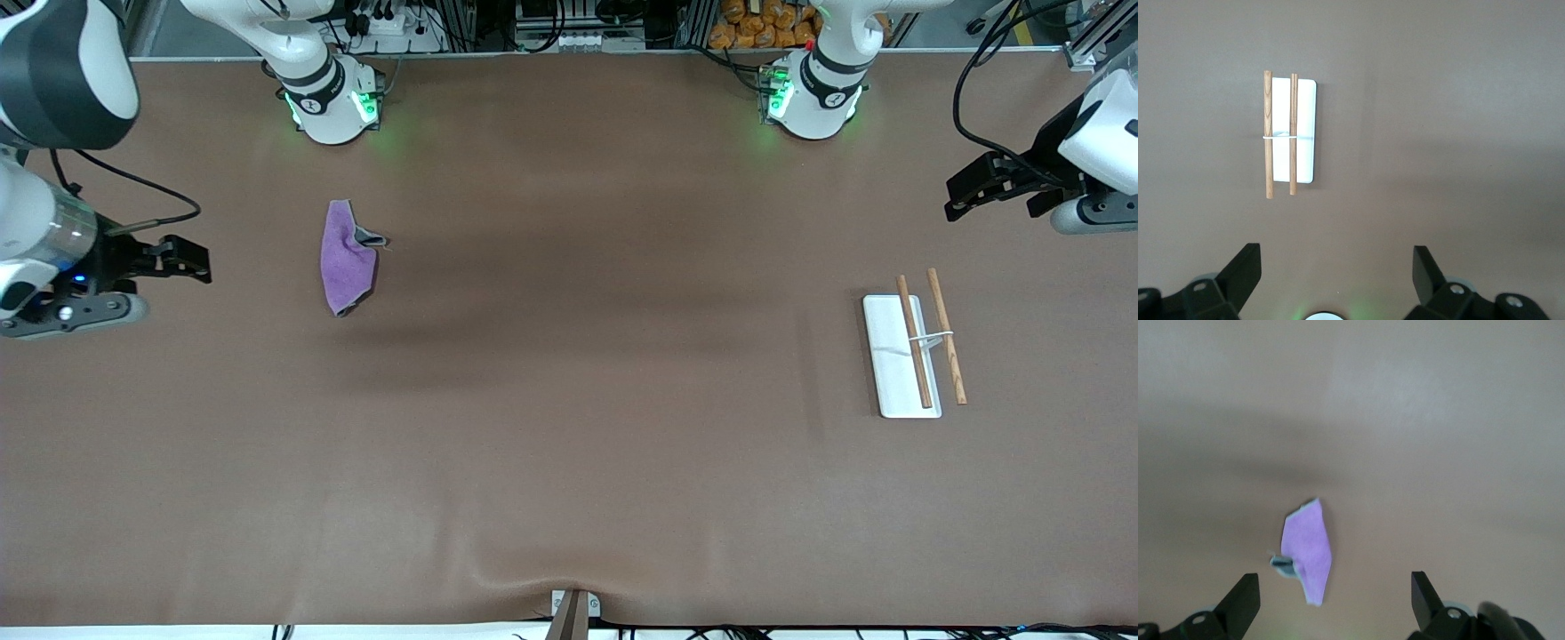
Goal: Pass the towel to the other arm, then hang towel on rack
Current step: 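Move the right gripper toward the purple towel, then lower the right gripper onto the purple towel and close it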
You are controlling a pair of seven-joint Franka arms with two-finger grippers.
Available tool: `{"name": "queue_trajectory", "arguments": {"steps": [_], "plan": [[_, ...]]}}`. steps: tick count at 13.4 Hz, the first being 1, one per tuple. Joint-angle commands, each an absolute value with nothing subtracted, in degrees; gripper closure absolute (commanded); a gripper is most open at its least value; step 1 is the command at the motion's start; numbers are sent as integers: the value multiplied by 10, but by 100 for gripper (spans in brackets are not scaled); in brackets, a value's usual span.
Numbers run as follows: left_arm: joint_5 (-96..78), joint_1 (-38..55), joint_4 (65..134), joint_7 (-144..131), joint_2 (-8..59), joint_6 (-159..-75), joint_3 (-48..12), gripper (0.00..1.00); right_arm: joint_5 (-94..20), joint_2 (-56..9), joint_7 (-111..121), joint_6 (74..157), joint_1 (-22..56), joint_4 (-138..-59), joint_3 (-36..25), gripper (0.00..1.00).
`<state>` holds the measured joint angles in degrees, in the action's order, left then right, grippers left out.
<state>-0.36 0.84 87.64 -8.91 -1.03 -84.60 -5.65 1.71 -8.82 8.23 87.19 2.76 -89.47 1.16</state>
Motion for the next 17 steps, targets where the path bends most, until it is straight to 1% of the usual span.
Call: {"name": "queue_trajectory", "arguments": {"steps": [1,2,3,5,7,10,13,15,17], "plan": [[4,4,873,-77,-10,-842,-58,0,-31,-106,74,874,24,-955,10,0],[4,6,872,-77,-4,-842,-58,0,-59,-113,75,895,11,-982,8,0],[4,6,872,-76,-4,-842,-59,0,-62,-118,75,928,1,-1013,9,0],[4,7,871,-77,-3,-842,-59,0,-64,-128,74,1023,1,-1085,9,0],[4,6,873,-76,-3,-842,-59,0,-87,-162,74,1097,2,-1126,9,0],[4,6,873,-76,-3,-842,-59,0,-132,-217,75,1120,-5,-1136,9,0],[4,7,872,-76,1,-842,-59,0,-160,-232,83,1196,-5,-1186,9,0],[4,7,873,-76,1,-842,-59,0,-160,-241,84,1202,-6,-1188,9,0],[4,8,873,-76,1,-842,-59,0,-161,-261,143,1232,-25,-1189,9,0]]}}
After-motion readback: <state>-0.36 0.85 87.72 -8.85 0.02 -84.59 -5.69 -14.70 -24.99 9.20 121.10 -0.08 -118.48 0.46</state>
